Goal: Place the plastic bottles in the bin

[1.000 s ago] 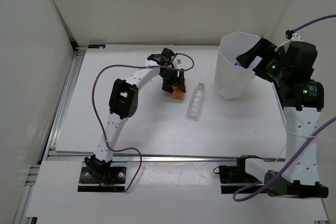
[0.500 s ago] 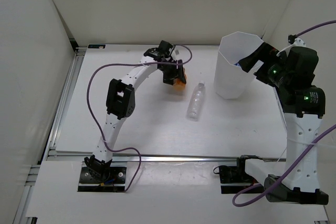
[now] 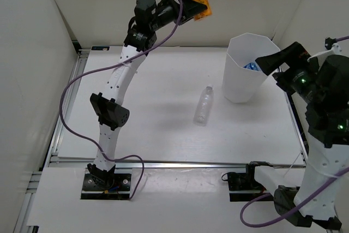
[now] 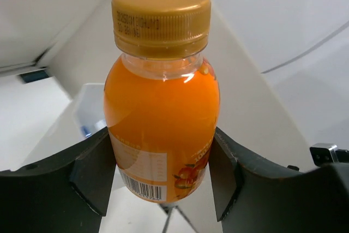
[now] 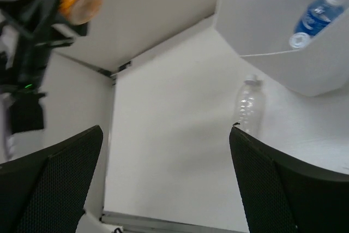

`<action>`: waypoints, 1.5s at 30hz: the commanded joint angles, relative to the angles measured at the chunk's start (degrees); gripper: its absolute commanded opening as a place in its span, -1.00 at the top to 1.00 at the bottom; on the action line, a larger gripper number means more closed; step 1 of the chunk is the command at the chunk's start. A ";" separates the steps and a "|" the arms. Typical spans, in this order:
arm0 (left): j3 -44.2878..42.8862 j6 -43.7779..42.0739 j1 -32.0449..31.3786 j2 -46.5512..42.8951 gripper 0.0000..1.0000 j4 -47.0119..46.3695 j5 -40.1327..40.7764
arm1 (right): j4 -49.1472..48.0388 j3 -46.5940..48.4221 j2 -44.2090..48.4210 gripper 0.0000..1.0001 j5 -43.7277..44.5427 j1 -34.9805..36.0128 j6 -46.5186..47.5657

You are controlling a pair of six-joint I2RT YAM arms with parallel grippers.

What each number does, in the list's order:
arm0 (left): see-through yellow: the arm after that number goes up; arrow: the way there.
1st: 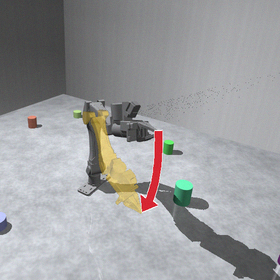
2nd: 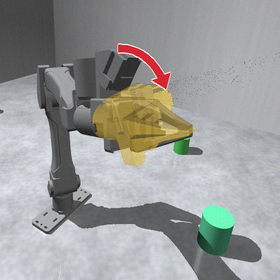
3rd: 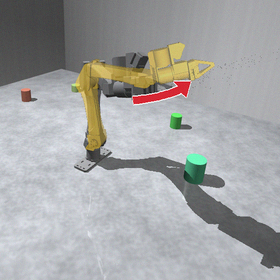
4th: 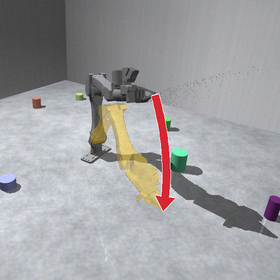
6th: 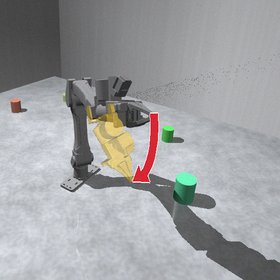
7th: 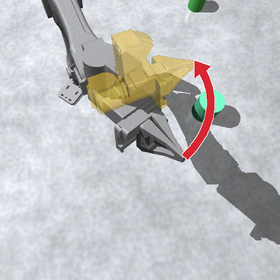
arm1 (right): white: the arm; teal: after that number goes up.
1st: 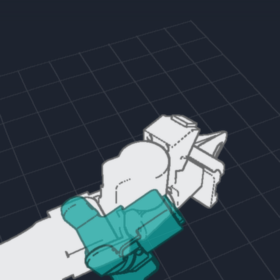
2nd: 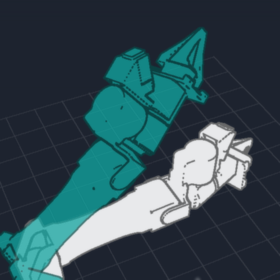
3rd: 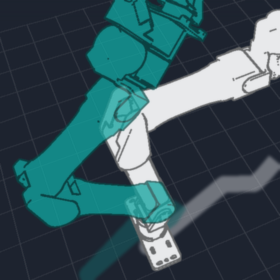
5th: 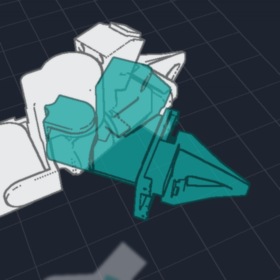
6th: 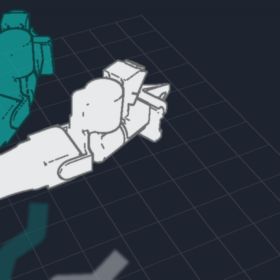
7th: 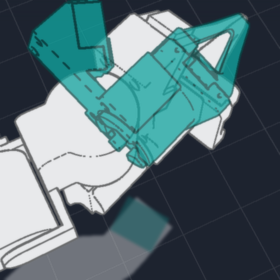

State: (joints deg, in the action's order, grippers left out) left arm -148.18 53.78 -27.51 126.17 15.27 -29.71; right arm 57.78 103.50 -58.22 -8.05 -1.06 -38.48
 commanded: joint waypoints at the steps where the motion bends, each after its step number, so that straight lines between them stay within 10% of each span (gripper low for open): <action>1: 0.09 7.48 -3.33 2.23 0.36 -12.18 -3.42 | 4.26 7.91 2.40 -1.00 -12.99 0.01 -0.29; 24: 1.75 4.05 -15.12 12.96 0.27 -21.33 7.74 | 15.35 26.22 -1.98 -1.00 -40.63 0.01 6.14; 31: 2.90 0.63 -16.35 11.64 -0.22 -17.82 7.21 | 14.73 27.98 -4.63 -0.96 -46.26 0.01 7.63; 34: 2.90 0.01 -16.35 11.03 -1.00 -16.33 7.21 | 14.12 26.93 -4.63 -0.99 -46.26 0.01 7.63; 45: 8.69 -8.60 -13.81 -0.39 -1.00 -5.19 5.11 | 8.32 22.36 -3.48 -0.99 -46.26 0.01 7.10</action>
State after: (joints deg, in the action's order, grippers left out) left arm -140.22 49.67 -42.85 135.61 5.26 -23.29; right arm 71.13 127.28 -62.19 -52.90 -1.06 -31.92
